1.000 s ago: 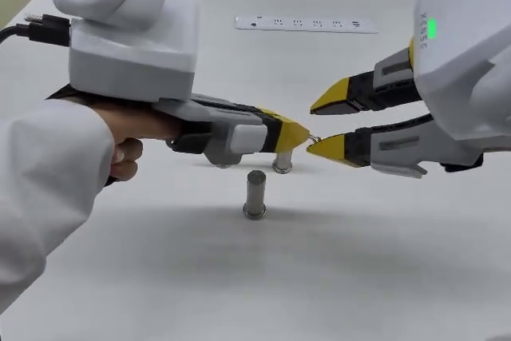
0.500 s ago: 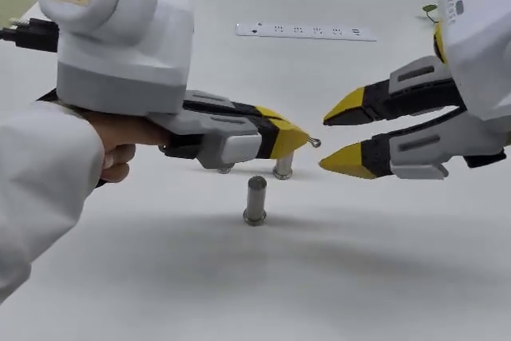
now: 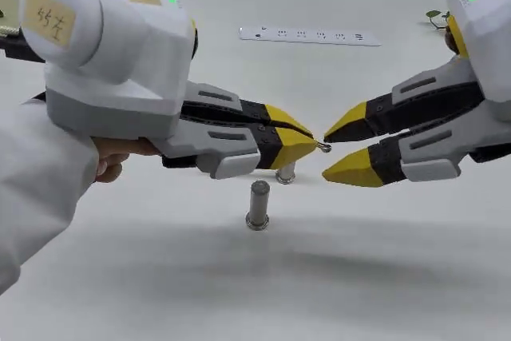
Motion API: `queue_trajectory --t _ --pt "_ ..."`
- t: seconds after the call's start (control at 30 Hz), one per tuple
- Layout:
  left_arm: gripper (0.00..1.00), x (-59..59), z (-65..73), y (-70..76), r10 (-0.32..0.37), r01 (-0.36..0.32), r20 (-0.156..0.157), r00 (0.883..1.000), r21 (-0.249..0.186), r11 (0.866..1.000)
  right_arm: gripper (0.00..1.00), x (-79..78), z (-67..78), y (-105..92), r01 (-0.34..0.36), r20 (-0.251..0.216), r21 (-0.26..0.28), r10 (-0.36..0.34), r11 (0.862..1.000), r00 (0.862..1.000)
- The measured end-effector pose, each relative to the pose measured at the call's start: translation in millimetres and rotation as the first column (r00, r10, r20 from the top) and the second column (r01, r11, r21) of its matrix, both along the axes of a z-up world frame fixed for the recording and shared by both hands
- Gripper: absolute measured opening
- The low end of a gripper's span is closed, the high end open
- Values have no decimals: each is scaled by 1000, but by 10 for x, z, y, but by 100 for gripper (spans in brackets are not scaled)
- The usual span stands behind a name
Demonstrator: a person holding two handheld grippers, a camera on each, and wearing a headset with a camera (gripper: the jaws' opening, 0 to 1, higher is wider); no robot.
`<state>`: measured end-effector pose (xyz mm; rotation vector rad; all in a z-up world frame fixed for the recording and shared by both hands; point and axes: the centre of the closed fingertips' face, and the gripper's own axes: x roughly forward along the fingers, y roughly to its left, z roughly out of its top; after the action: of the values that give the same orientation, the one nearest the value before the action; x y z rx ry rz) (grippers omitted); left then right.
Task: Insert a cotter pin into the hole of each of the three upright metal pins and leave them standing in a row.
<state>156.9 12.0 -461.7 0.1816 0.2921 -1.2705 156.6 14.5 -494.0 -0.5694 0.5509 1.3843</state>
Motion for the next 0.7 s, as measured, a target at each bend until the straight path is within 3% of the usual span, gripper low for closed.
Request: queue_trajectory --t 0.53,0.7 --pt "0 -135 6 -60 -62 62 25 998 8 998 0 -135 0 78 -52 -27 20 52 998 998" --pt "0 -157 -11 -59 -76 76 22 997 16 997 0 -190 -5 63 -85 -17 -1 85 996 996"
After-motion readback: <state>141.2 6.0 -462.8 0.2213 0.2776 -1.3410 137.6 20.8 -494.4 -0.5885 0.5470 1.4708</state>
